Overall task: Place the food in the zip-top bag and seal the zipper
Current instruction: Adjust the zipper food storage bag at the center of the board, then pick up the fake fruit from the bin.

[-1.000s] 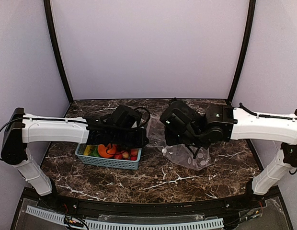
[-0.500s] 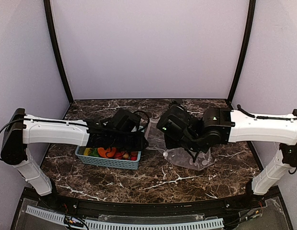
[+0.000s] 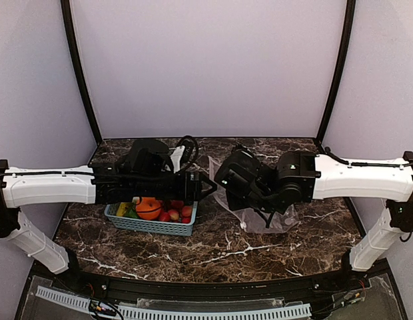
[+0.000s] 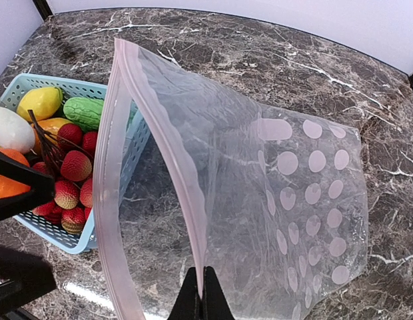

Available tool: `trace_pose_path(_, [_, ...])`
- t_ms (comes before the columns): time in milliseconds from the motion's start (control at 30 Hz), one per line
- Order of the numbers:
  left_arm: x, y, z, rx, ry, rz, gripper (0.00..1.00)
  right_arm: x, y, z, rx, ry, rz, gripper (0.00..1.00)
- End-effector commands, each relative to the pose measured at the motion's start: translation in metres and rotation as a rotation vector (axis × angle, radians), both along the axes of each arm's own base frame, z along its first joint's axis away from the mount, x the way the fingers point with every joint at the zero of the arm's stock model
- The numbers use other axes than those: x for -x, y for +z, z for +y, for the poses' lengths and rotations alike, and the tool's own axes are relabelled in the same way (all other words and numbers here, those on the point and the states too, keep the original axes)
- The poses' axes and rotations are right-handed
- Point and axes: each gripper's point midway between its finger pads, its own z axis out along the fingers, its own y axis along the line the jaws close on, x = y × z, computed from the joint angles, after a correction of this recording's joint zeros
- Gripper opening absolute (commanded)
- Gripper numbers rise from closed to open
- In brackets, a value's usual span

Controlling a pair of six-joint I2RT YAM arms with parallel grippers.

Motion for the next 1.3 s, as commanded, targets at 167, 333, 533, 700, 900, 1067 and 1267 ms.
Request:
trace_pose_path(167, [0.019, 0.011, 0.059, -0.096, 0.054, -0.04, 0.86, 0.002, 0.004, 0.006, -0.018, 0.0, 0.005, 0.0])
trace_pose_path(333, [0.016, 0.007, 0.116, -0.228, 0.196, -0.048, 0.98, 0.001, 0.005, 0.008, -0.015, 0.005, 0.0, 0.0])
trace_pose_path(533, [0.011, -0.029, 0.165, -0.286, 0.285, 0.079, 0.99, 0.001, 0.005, 0.012, -0.007, 0.014, 0.0, 0.0])
trace_pose_path(700, [0.008, -0.049, 0.192, -0.409, 0.363, 0.095, 0.99, 0.001, 0.004, 0.012, -0.006, 0.016, 0.002, 0.0])
trace_pose_path(900, [0.008, -0.072, 0.195, -0.432, 0.36, 0.134, 0.99, 0.001, 0.004, 0.012, -0.003, 0.017, 0.002, 0.0])
trace_pose_path(1067, [0.008, -0.088, 0.194, -0.451, 0.359, 0.165, 0.99, 0.001, 0.003, 0.012, -0.003, 0.019, 0.005, 0.0])
trace_pose_path(1267, [0.003, -0.095, 0.185, -0.419, 0.344, 0.176, 0.99, 0.002, 0.003, 0.011, -0.001, 0.022, 0.006, 0.0])
